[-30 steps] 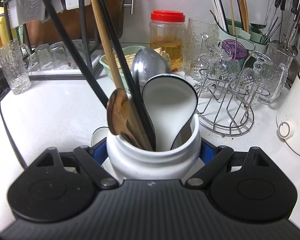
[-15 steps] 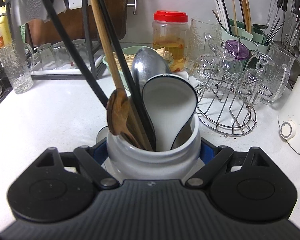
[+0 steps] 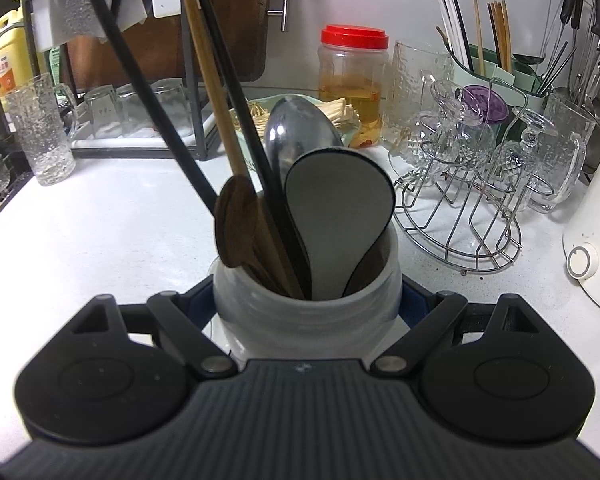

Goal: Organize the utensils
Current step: 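Lift the fork with the left gripper and carry it over the mug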

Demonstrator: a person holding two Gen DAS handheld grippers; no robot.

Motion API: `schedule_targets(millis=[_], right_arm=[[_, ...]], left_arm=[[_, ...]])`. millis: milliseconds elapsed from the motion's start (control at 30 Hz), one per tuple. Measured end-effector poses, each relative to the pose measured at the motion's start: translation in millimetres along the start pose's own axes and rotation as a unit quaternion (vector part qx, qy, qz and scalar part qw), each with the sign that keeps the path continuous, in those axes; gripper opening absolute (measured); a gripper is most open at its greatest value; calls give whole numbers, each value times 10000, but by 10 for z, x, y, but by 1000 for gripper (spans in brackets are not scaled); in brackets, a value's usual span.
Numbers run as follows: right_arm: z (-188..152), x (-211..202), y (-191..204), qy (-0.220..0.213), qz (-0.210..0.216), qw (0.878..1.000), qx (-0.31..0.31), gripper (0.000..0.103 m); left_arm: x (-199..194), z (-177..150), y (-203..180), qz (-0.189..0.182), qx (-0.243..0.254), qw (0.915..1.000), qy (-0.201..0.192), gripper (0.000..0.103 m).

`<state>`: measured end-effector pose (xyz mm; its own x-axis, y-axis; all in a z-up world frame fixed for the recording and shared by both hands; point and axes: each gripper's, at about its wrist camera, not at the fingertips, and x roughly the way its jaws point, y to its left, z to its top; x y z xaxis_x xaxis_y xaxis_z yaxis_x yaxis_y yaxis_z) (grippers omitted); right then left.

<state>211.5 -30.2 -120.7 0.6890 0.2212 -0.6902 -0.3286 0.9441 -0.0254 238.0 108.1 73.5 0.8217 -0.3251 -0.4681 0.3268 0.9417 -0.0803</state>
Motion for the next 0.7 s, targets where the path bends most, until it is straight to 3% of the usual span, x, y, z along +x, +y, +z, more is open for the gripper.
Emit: schedule_targets(millis=[300,567,700], right_arm=[[-27,-30,-3,-55,47,10000,-20,91],[-37,-33,-4,-83,59,9999,-44,91],[-37,-33,-6,-90,69,9999,-49,91]], left_arm=[[504,-264,-297,-259,705,9957,544,1],[768,-469,-454,-409,1017,9875,1132,1],[789,-462,-501,-682,956,9829,1420,2]])
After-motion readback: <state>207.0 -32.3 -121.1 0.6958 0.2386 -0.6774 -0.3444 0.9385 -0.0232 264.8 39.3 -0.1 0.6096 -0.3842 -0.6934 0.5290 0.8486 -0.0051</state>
